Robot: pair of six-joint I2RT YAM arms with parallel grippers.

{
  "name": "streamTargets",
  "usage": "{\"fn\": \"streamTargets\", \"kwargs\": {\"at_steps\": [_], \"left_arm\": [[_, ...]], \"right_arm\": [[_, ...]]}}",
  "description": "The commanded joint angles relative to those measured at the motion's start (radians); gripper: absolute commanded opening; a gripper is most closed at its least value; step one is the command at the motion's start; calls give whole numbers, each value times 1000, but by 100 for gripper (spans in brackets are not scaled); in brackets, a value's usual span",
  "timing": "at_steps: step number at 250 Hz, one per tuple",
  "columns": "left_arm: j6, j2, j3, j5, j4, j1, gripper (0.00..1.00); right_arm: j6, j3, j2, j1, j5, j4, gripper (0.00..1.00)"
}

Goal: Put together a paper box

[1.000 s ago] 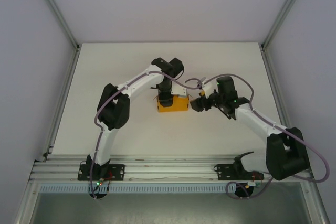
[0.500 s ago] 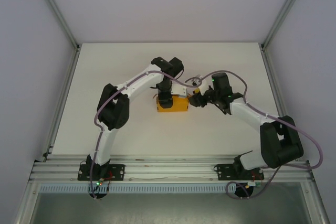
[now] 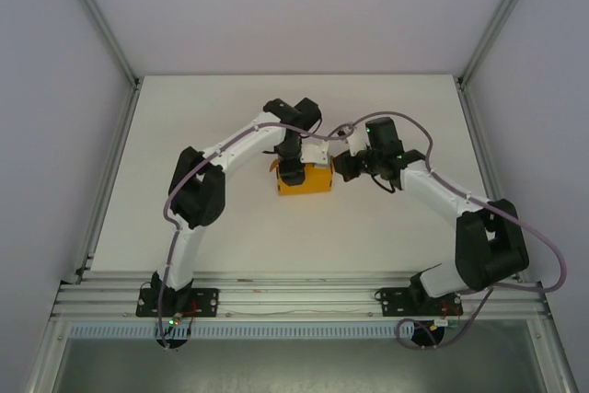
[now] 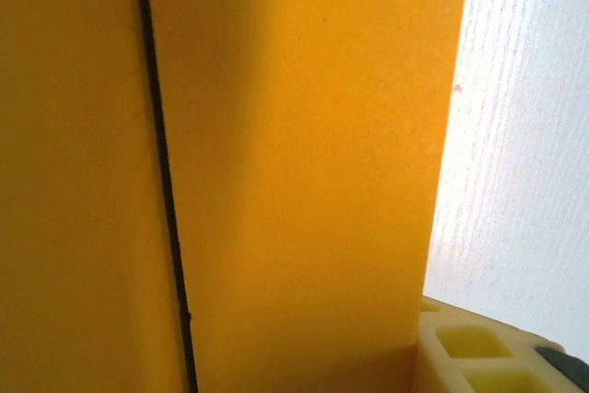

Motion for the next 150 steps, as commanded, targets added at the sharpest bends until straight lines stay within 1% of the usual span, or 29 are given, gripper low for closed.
{"fn": "streamTargets", "kwargs": {"at_steps": [1,16,28,50,67,88,102,139,150], "left_arm": [[-5,-22,0,-5,8,-7,50],[-6,-25,-11,-6,17,-7,50],[-7,-31,-15,-5,24,-7,50],[-9,-40,-24,1,37,-7,50],[-10,-46,-31,5,45,-7,50],[-26,-55,-42,2,67,-7,50],[-38,-59,-46,5,77,-7,50],[-57,-72,-64,10,102,-7,51],[-64,-77,-72,7,108,-7,51]], "right_arm": [[298,47,-4,29,-9,-13,0],[361,39,-14,50,11,-9,0],[379,30,-24,66,44,-6,0],[362,-5,-45,85,111,16,0],[317,-49,-57,88,158,51,0],[321,-94,-61,88,302,99,0],[328,-109,-58,92,357,107,0],[409,-195,-76,111,344,248,0],[439,-209,-81,114,356,261,0]]}}
